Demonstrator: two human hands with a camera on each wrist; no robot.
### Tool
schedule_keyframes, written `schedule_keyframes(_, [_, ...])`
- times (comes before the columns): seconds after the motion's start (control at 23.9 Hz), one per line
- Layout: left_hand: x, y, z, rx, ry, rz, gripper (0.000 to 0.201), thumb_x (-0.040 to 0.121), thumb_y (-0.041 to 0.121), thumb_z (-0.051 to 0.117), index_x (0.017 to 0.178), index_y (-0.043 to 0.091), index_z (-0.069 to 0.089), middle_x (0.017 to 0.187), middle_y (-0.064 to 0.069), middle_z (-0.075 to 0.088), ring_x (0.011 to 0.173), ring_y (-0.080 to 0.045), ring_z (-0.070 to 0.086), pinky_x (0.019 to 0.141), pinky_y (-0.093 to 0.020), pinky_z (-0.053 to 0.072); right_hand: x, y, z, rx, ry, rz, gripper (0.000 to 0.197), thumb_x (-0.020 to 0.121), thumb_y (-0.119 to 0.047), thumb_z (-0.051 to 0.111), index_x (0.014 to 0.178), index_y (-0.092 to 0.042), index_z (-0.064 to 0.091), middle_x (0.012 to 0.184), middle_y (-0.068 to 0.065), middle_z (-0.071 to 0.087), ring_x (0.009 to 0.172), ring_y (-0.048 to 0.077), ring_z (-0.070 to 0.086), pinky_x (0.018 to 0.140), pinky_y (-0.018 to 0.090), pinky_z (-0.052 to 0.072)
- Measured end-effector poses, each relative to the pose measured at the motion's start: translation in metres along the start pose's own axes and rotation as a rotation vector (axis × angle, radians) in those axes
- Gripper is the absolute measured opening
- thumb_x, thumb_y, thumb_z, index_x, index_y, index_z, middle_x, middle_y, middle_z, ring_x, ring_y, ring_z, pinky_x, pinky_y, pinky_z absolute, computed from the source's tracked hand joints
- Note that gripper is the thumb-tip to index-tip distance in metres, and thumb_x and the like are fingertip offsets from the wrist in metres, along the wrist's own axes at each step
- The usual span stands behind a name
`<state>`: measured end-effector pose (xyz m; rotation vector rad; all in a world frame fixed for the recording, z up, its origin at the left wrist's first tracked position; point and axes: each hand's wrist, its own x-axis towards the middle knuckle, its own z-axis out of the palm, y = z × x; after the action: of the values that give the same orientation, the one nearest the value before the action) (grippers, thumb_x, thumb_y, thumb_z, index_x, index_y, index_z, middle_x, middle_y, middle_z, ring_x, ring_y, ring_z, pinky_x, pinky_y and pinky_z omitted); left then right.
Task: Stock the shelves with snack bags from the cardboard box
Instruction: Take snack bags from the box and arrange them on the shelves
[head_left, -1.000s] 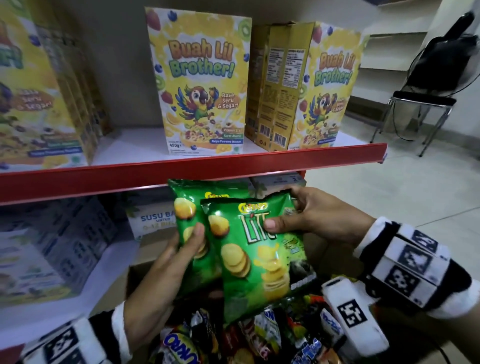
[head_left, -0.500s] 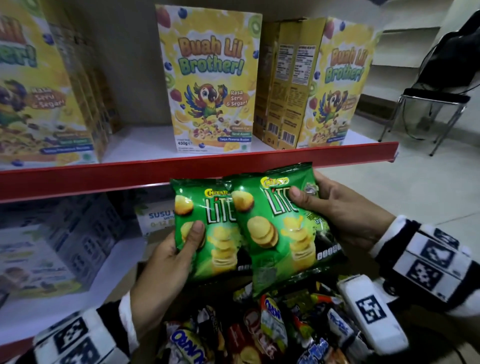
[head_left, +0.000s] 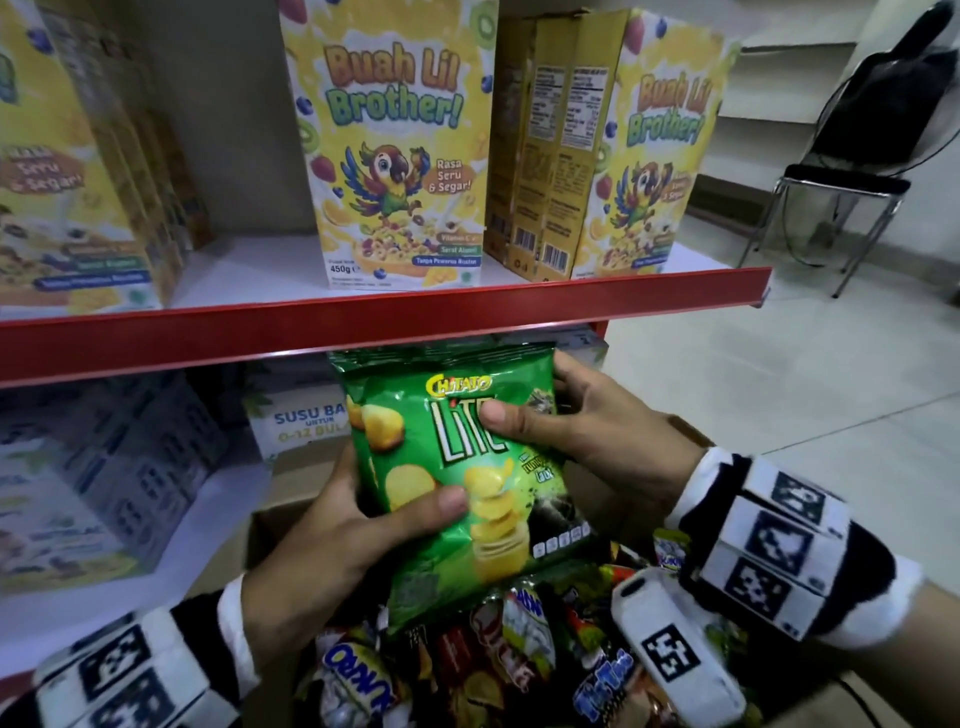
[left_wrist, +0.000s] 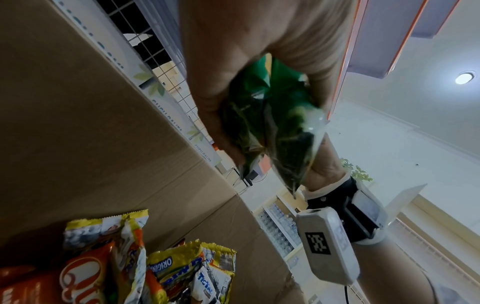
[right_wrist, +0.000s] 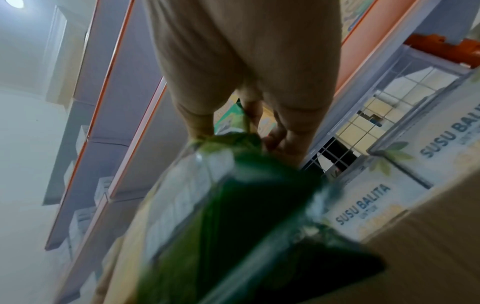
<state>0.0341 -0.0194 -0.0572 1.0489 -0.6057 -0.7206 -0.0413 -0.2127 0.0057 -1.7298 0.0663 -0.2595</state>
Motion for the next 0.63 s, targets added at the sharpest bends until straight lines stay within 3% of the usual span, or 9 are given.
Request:
schedule_keyframes(0.04, [0.001, 0.001, -0.001, 0.023, 0.044, -0.029, 0.062, 0.052, 0.027, 0.091, 0.106, 0.035, 0.061, 0.115, -0.012, 0.069, 0.104, -0.035, 0.067, 0.084, -0.051, 0.054, 0.000, -0.002, -0.004, -0.080, -0.038, 0.016, 0.050, 0.069, -0.041, 0.070, 0.110, -0.015, 0.058, 0.099, -0.012, 0.072, 0.097, 0.009, 0.067, 0.082, 0.021, 0.053])
schedule_keyframes(0.13, [0.005, 0.001, -0.003, 0.068, 0.121, -0.032, 0.069, 0.052, 0.024, 0.089, 0.113, 0.032, 0.057, 0.109, -0.009, 0.072, 0.099, -0.033, 0.069, 0.078, -0.047, 0.058, -0.002, -0.001, -0.018, -0.214, -0.098, 0.073, 0.046, 0.071, -0.057, 0.057, 0.101, -0.021, 0.058, 0.086, -0.013, 0.069, 0.084, 0.011, 0.066, 0.073, 0.024, 0.054])
schedule_keyframes(0.21, [0.007, 0.001, -0.006, 0.100, 0.181, 0.014, 0.073, 0.052, 0.024, 0.088, 0.116, 0.031, 0.053, 0.103, -0.003, 0.074, 0.092, -0.024, 0.072, 0.066, -0.032, 0.060, -0.002, 0.010, -0.043, -0.266, -0.056, 0.166, 0.041, 0.080, -0.054, 0.047, 0.100, -0.019, 0.060, 0.080, -0.003, 0.064, 0.068, 0.013, 0.063, 0.064, 0.026, 0.054])
schedule_keyframes(0.29, [0.008, 0.004, -0.008, 0.097, 0.210, 0.031, 0.072, 0.050, 0.029, 0.078, 0.117, 0.031, 0.052, 0.099, 0.002, 0.075, 0.087, -0.019, 0.073, 0.059, -0.024, 0.058, -0.003, 0.031, -0.071, -0.479, -0.017, 0.273, 0.033, 0.093, -0.038, 0.047, 0.105, -0.010, 0.059, 0.085, 0.005, 0.064, 0.066, 0.013, 0.061, 0.069, 0.029, 0.054])
schedule_keyframes(0.38, [0.008, 0.003, -0.009, 0.106, 0.227, 0.019, 0.069, 0.049, 0.030, 0.077, 0.114, 0.032, 0.053, 0.098, 0.004, 0.075, 0.086, -0.018, 0.073, 0.058, -0.023, 0.057, -0.007, 0.059, -0.097, -0.915, -0.078, 0.413, 0.024, 0.096, -0.029, 0.050, 0.107, -0.010, 0.060, 0.099, 0.010, 0.065, 0.081, 0.018, 0.059, 0.084, 0.032, 0.048])
schedule_keyframes(0.46, [0.008, 0.002, -0.010, 0.121, 0.227, -0.004, 0.071, 0.048, 0.028, 0.083, 0.112, 0.032, 0.054, 0.100, 0.001, 0.075, 0.087, -0.021, 0.073, 0.061, -0.027, 0.059, -0.014, 0.086, -0.113, -1.228, -0.210, 0.602, 0.030, 0.094, -0.031, 0.054, 0.116, -0.012, 0.060, 0.118, 0.010, 0.063, 0.102, 0.021, 0.057, 0.089, 0.026, 0.040])
schedule_keyframes(0.54, [0.008, 0.002, -0.011, 0.137, 0.210, -0.023, 0.078, 0.045, 0.031, 0.090, 0.115, 0.031, 0.054, 0.104, -0.002, 0.074, 0.091, -0.025, 0.072, 0.068, -0.035, 0.060, -0.020, 0.104, -0.121, -1.346, -0.320, 0.745, 0.040, 0.089, -0.036, 0.060, 0.124, -0.018, 0.059, 0.127, 0.006, 0.060, 0.115, 0.022, 0.055, 0.089, 0.023, 0.037])
schedule_keyframes(0.63, [0.008, 0.002, -0.011, 0.162, 0.200, -0.030, 0.094, 0.031, 0.046, 0.092, 0.116, 0.031, 0.054, 0.106, -0.002, 0.073, 0.093, -0.026, 0.072, 0.073, -0.037, 0.059, -0.023, 0.116, -0.131, -1.252, -0.380, 0.805, 0.052, 0.079, -0.044, 0.070, 0.128, -0.030, 0.057, 0.128, -0.004, 0.057, 0.119, 0.018, 0.052, 0.093, 0.023, 0.037])
